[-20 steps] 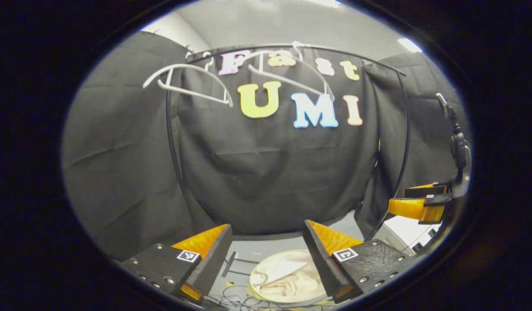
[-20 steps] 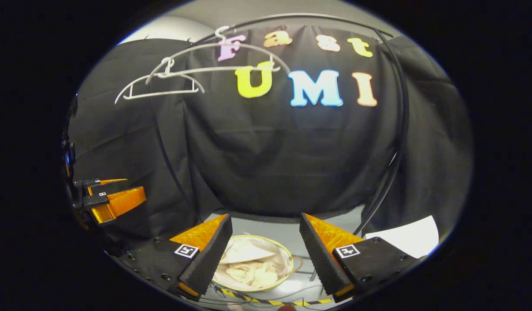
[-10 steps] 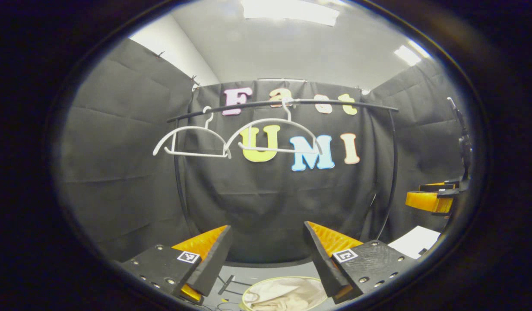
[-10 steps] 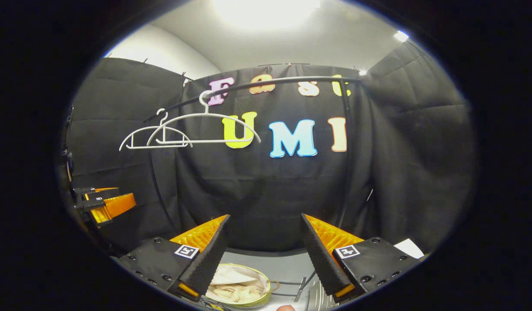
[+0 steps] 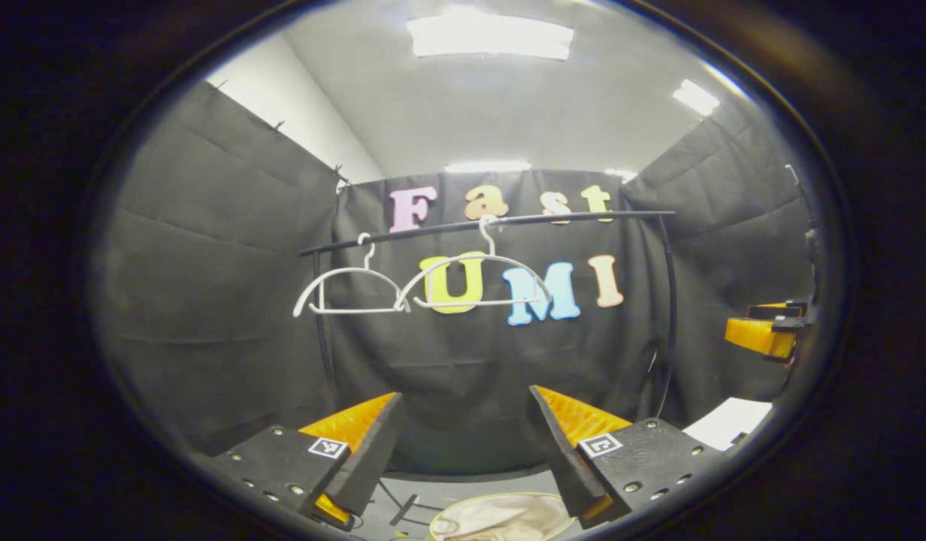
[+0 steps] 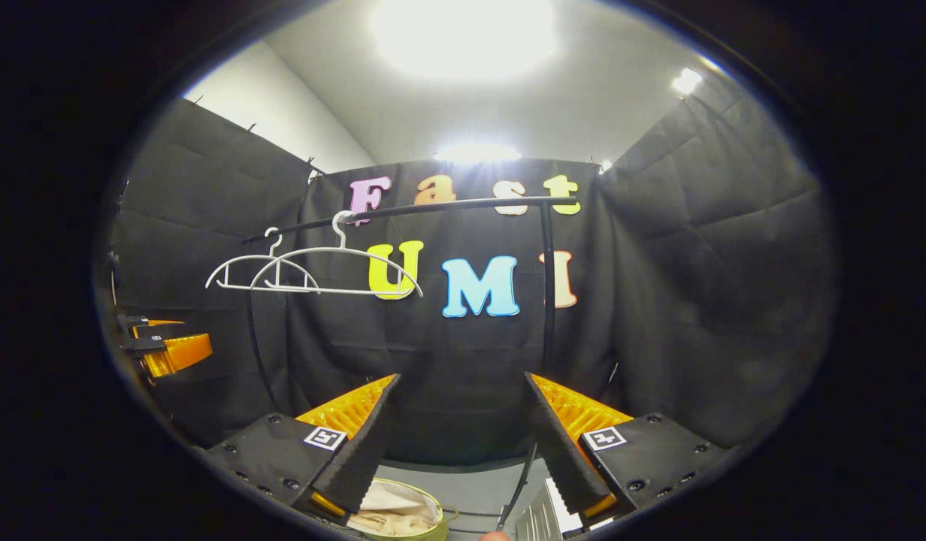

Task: Grasp the clothes on the hanger with both hands and then place them into the laundry hamper below.

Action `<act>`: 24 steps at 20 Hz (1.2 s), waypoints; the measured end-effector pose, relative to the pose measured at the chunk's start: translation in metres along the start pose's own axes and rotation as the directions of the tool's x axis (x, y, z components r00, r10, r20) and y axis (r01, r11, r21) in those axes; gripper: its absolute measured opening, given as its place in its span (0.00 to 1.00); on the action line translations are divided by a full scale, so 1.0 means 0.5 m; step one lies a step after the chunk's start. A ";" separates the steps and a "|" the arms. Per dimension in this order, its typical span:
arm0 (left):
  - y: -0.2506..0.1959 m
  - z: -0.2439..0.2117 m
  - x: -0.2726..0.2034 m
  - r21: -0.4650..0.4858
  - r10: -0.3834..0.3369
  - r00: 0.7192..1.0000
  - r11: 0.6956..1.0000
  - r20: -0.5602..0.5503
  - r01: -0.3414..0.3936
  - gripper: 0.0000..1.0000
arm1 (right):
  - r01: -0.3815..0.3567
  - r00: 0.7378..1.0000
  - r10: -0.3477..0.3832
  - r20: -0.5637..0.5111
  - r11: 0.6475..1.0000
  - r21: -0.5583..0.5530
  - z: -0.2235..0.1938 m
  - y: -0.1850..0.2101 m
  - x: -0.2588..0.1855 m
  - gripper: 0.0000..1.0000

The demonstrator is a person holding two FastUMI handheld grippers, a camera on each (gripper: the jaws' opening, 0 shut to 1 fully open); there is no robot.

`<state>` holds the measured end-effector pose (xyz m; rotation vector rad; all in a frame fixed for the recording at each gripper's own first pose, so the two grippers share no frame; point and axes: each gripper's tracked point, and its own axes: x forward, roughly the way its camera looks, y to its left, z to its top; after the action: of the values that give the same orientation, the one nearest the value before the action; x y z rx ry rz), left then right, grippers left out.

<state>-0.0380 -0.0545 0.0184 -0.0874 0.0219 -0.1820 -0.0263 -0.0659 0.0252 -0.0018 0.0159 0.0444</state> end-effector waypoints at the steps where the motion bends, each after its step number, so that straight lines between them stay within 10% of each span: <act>1: -0.003 0.002 -0.002 0.002 0.003 1.000 1.000 0.006 -0.003 0.96 | 0.003 1.000 -0.003 0.001 1.000 -0.001 -0.001 -0.001 0.000 0.98; 24: 0.006 0.024 -0.004 0.016 0.024 0.999 1.000 0.047 -0.025 0.96 | 0.008 0.999 -0.007 0.042 1.000 -0.018 0.013 -0.003 0.017 0.99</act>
<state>-0.0392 -0.0504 0.0303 -0.0746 -0.0255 -0.1559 -0.0178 -0.0669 0.0318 -0.0188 -0.0262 0.0368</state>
